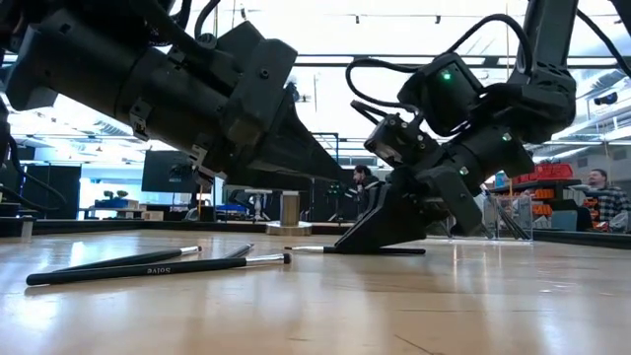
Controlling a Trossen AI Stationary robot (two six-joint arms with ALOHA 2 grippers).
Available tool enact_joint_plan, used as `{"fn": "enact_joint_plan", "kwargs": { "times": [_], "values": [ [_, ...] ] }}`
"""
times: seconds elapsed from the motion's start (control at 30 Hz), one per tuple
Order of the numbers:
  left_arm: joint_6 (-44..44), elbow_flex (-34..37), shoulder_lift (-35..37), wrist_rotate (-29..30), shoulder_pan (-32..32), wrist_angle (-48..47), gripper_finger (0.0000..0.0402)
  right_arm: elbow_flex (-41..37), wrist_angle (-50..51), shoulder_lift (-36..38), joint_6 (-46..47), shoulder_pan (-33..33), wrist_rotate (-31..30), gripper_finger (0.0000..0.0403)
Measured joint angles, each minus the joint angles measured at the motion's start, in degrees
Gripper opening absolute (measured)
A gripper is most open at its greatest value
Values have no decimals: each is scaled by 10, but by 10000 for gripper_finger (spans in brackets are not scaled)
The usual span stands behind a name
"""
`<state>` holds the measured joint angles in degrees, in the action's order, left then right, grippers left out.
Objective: Put items in baskets/containers
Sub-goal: Put the silver eyeshadow brush into the transparent organizer
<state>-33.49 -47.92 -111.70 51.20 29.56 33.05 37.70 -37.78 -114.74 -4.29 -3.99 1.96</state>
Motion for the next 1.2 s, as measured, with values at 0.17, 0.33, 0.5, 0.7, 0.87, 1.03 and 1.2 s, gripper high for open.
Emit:
{"fn": "enact_joint_plan", "kwargs": {
  "times": [0.17,0.33,0.5,0.7,0.87,1.03,1.2],
  "values": [
    [39,0,31,12,24,-1,255,-60,-103,-1,64,-14,-43,10],
    [95,0,64,60,57,-2,248,-143,-307,-9,123,-47,-102,7],
    [132,0,66,94,71,7,248,-187,-485,-6,139,-87,-99,7],
    [163,0,65,60,58,19,248,-160,-486,31,125,-135,-67,8],
    [237,0,65,-32,49,71,248,-118,-486,57,79,-172,-19,8],
    [325,0,62,-76,50,168,248,-78,-487,65,53,-191,3,8],
    [376,0,61,-118,47,241,248,-43,-481,66,50,-194,4,8]
  ]
}}
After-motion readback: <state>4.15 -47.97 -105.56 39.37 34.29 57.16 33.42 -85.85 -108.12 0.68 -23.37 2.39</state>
